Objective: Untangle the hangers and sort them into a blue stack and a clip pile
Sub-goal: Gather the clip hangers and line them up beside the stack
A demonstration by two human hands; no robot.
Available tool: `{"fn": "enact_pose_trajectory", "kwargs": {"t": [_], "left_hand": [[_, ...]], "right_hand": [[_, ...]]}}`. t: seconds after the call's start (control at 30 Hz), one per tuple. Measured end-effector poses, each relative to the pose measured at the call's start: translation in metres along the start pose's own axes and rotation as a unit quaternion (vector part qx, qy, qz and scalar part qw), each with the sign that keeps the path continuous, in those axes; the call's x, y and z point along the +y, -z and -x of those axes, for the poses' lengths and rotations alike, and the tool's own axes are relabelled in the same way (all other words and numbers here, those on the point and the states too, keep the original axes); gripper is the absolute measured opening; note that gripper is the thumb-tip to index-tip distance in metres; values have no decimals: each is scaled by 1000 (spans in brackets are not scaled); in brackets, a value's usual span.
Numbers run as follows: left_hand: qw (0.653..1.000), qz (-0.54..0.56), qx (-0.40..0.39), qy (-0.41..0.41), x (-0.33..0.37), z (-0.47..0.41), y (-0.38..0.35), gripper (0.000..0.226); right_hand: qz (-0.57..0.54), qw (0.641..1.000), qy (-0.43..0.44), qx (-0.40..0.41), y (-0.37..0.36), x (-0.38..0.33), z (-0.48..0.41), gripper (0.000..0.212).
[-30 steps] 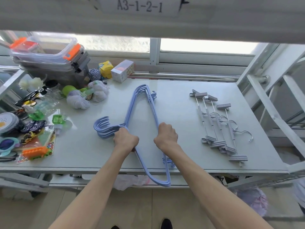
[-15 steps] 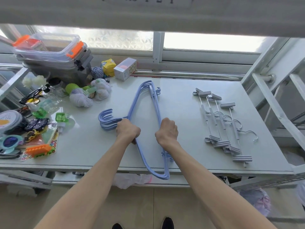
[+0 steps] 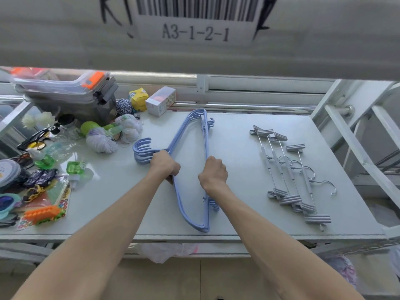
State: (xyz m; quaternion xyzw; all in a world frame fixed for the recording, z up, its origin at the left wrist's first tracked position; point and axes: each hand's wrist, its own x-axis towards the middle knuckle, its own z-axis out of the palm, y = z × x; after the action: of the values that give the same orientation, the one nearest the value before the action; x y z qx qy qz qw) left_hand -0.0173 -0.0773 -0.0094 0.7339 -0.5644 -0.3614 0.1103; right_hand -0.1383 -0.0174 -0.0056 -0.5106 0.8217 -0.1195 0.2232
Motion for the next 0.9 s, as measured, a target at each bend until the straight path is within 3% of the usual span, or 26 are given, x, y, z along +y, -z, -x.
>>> {"fn": "enact_pose_trajectory", "kwargs": {"t": [0.2,0.3,0.47,0.57,0.77,0.9], "left_hand": [[999,40,-11,0,-5,5,5,15],[999,50,13,-12,-5,1,4,14],[999,30,28,-21,-6,-1,0,18],[998,46,29,-17,-4,0,0,8],[998,33,47,-14,-4,0,-2,8],[1000,28,11,8,0,3,5,18]], "right_hand": [[4,1000,-9,2,-1,0,-6,15],[-12,1000,-9,21,-3,3,-6,2],[-33,998,-21,43,-9,6,-6,20],[-38,998,-26,43,-8,7,-6,31],[-29,999,10,16,-3,10,-5,21],[-91,996,-9,-5,3,19,-8,46]]}}
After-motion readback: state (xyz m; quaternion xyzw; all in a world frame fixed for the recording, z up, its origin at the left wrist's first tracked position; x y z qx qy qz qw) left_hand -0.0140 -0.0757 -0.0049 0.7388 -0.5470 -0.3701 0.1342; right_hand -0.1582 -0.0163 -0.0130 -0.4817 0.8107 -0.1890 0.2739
